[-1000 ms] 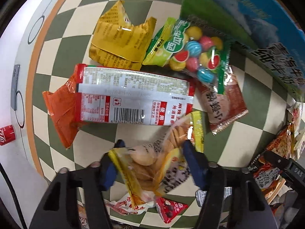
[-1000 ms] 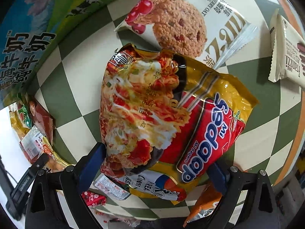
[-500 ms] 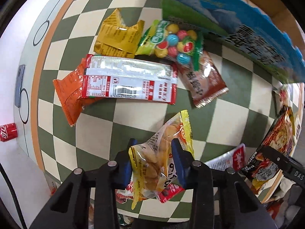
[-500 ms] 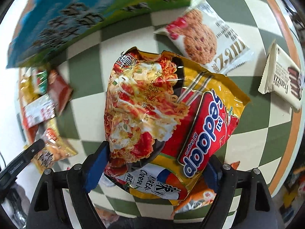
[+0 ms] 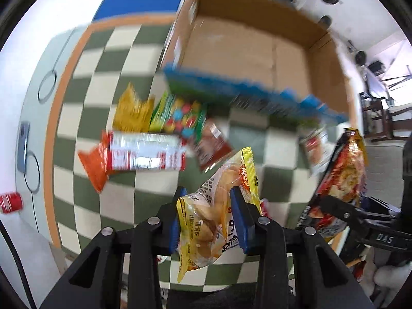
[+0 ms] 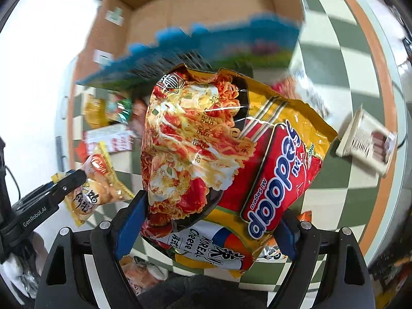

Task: Organize snacks
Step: 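Grasp the noodle pack with the right tool while the left tool grasps the cracker bag, then carry both packs over the cardboard box and open both tools to drop them, then grasp the white duck-neck pouch with the left tool while the right tool grasps the orange panda bag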

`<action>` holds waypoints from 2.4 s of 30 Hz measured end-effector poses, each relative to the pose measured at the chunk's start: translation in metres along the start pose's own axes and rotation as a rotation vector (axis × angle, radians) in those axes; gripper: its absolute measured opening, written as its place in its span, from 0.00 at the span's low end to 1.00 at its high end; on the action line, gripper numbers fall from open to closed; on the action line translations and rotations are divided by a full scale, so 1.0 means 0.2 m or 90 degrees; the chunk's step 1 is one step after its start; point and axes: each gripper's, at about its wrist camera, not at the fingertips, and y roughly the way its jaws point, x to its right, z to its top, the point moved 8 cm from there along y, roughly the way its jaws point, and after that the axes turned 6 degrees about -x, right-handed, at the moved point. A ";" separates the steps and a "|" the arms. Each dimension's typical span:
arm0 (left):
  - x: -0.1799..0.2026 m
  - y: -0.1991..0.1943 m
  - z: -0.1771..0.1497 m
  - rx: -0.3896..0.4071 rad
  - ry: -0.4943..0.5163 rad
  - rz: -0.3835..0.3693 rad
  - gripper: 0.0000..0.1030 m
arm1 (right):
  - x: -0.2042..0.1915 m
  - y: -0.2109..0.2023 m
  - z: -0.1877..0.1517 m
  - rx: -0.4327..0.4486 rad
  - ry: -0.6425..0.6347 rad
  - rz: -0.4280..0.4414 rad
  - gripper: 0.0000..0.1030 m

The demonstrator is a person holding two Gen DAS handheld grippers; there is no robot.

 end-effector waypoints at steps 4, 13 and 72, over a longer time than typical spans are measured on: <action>0.10 -0.18 0.20 0.040 0.032 -0.010 0.31 | -0.05 -0.24 0.07 0.032 -0.037 0.003 0.86; 0.32 -0.26 0.84 0.062 0.088 -0.005 0.31 | -0.06 -0.56 0.57 0.047 -0.112 -0.057 0.86; 0.15 -0.31 0.54 0.142 0.081 0.065 0.87 | -0.10 -0.57 0.60 0.124 0.014 -0.041 0.92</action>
